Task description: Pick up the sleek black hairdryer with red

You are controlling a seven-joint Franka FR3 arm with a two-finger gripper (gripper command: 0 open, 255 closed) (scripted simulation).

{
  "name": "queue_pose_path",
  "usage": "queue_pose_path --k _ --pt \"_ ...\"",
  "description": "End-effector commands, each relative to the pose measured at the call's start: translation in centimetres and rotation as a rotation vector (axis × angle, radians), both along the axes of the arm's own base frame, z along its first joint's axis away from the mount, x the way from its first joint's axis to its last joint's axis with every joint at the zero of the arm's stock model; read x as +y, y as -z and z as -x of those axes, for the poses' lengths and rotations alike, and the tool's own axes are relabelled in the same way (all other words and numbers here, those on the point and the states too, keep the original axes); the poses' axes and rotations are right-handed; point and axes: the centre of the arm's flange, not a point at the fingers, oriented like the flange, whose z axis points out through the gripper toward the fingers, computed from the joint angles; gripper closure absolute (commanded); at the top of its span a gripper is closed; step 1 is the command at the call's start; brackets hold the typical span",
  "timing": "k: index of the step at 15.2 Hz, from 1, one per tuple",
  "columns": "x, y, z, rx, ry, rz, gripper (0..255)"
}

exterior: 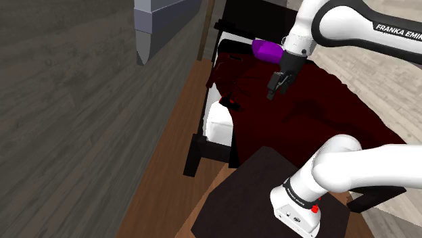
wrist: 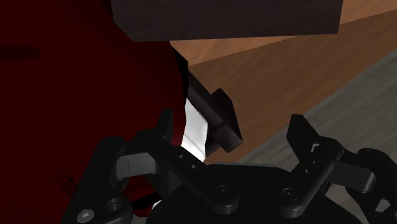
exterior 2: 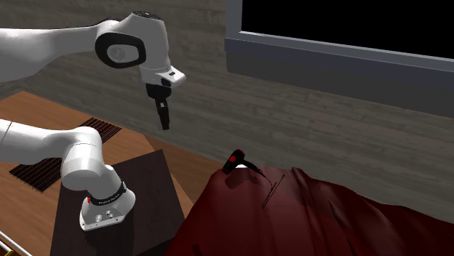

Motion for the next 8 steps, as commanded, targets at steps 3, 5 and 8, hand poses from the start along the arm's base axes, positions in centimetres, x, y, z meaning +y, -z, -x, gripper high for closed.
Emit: queue_pose_path --k 3,5,8 --pt "-0.3 1.2 -2.4 0.001 0.066 -0.001 0" --pt "-0.8 2.4 -4.7 0.002 0.132 -0.003 0" --pt "-1.8 4.1 -8.2 0.004 0.231 -0.005 0"
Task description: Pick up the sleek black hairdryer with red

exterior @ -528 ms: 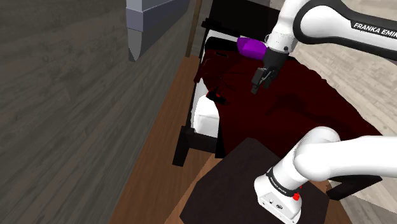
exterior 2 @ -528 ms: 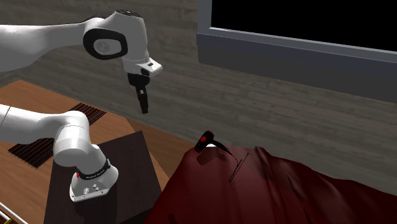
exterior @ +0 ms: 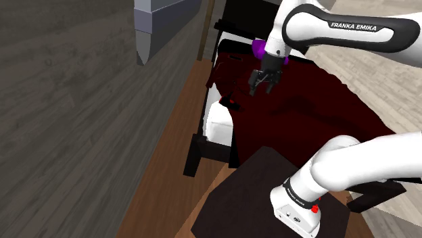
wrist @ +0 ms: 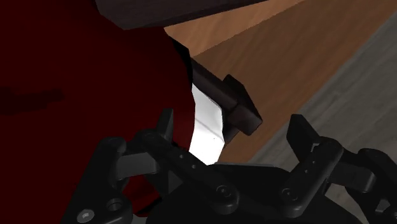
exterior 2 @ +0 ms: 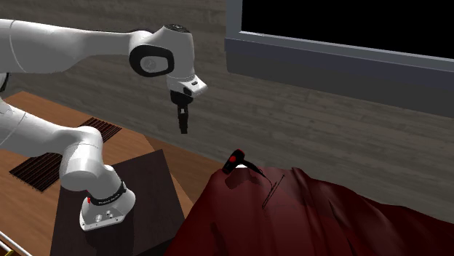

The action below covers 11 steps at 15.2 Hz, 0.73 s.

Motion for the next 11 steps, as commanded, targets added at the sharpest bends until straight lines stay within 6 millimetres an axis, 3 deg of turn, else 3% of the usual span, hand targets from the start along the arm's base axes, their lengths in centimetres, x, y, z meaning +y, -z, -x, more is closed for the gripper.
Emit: queue_pose_path --k 1,11 --pt "-0.7 1.3 -2.7 0.0 0.069 -0.002 0" --pt "-6.7 7.3 -13.0 0.006 0.399 -0.009 0"
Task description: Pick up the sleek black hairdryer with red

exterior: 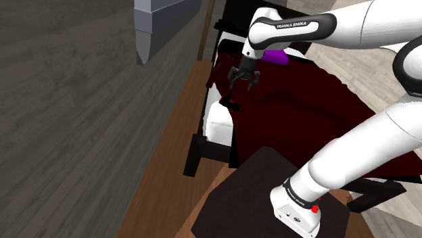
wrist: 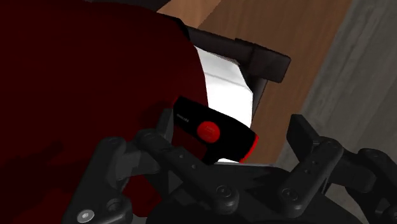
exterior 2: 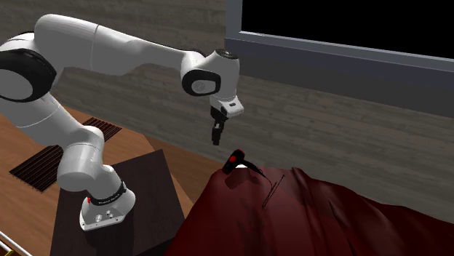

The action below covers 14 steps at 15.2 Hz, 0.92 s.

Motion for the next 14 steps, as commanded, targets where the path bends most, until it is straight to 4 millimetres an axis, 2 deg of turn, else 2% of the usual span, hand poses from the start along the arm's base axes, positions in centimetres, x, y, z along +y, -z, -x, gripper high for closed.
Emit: queue_pose_path --k 1,8,13,14 --pt "-1.7 1.2 -2.0 0.001 0.069 -0.001 0" --pt "-7.9 5.5 -7.6 0.005 0.3 -0.006 0" --pt "-13.0 8.6 -10.6 0.008 0.465 -0.01 0" --pt "-13.4 8.8 -10.9 0.008 0.48 -0.01 0"
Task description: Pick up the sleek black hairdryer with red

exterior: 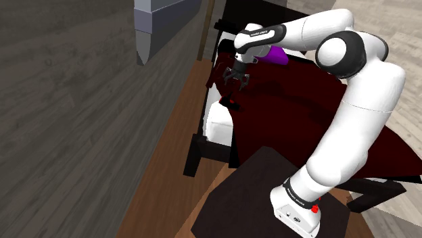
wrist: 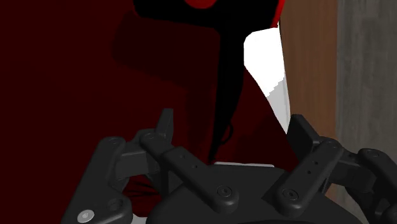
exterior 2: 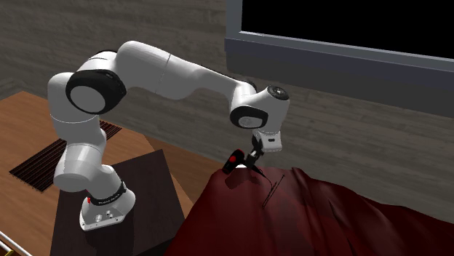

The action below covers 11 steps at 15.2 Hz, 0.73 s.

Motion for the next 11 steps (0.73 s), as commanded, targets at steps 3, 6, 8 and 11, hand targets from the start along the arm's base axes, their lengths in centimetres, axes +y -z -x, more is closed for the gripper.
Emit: queue_pose_path --k 3,6,8,11 --pt "-0.9 2.1 -0.3 0.0 0.026 0.0 0" --pt "-0.9 3.7 -0.3 0.0 0.026 0.0 0" --pt "-0.9 4.5 -0.3 0.0 0.026 0.0 0" --pt "-0.9 4.5 -0.3 0.0 0.026 0.0 255"
